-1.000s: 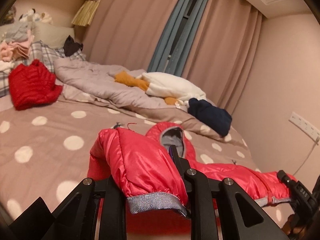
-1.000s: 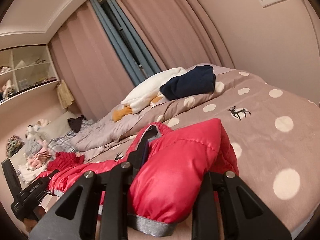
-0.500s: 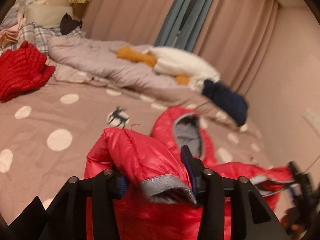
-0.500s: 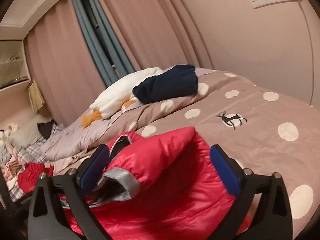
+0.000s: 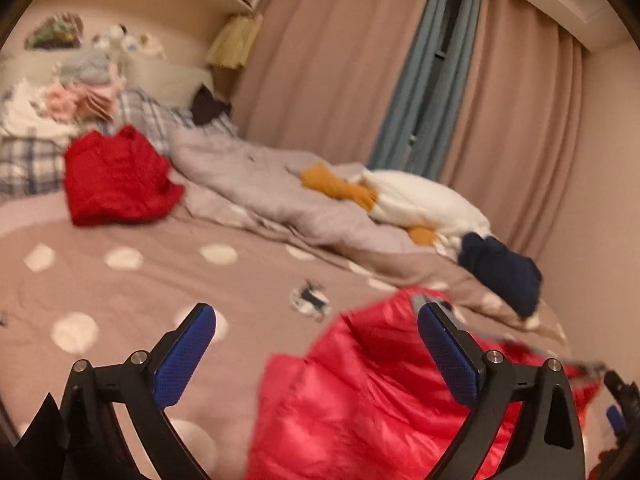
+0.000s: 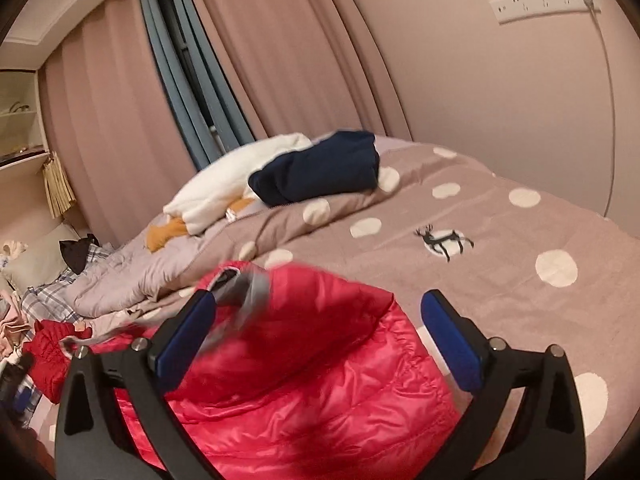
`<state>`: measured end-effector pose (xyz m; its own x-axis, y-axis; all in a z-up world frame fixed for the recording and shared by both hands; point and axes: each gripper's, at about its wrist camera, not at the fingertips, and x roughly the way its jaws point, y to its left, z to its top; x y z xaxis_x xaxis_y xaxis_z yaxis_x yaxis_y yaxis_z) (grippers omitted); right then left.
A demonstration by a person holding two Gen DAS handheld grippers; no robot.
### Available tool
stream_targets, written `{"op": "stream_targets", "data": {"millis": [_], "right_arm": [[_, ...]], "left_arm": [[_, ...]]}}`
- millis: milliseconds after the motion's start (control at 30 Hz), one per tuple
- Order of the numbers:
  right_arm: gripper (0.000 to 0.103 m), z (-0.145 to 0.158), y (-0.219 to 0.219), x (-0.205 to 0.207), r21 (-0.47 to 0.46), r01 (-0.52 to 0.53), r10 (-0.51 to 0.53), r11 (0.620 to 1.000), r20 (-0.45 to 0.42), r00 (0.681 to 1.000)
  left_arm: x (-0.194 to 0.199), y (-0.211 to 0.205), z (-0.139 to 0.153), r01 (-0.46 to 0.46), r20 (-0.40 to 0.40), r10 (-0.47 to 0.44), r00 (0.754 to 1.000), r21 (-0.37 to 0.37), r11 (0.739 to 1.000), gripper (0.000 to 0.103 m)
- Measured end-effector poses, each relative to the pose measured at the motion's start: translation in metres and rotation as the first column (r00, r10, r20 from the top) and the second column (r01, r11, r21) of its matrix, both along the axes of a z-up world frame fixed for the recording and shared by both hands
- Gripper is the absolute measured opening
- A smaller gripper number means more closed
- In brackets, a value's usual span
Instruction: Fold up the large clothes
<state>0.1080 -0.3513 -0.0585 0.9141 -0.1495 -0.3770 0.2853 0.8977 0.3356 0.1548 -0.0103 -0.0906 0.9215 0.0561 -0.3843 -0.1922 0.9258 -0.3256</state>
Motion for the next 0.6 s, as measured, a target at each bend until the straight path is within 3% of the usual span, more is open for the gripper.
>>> {"op": "stream_targets", "data": {"millis": [133,300,400,467,600], "right_arm": [[0.103,-0.003,0.011,0.006,-0.012,-0.043,0.043,0.999,0.000,0.999],[0.102,-0.031,0.015,0.047,0.034,-0.117,0.120,0.993,-0.100,0.988],[0.100,-0.052,0.021,0.073,0.007,-0.109,0.108,0.994,-0.189,0.976],[0.098,-0.072,0.024,0.094,-0.043,-0.106,0.092,0.993,-0.255,0.963],[0.100,-0.111,0.015,0.129,-0.010,-0.112,0.100,0.994,-0.370,0.923]], "left_arm": [[0.006,-0.014,-0.008,0.061,-0.051,-0.062,0.997,-0.006,0.998,0.089],[0.033,-0.032,-0.030,0.060,-0.119,-0.048,0.992,0.100,0.993,0.058],[0.054,-0.031,-0.056,0.059,-0.202,-0.036,0.979,0.112,0.992,0.054],[0.071,-0.025,-0.076,0.066,-0.275,-0.045,0.960,0.065,0.996,0.054],[0.085,-0.002,-0.104,0.044,-0.336,-0.105,0.936,-0.183,0.982,0.060]]}}
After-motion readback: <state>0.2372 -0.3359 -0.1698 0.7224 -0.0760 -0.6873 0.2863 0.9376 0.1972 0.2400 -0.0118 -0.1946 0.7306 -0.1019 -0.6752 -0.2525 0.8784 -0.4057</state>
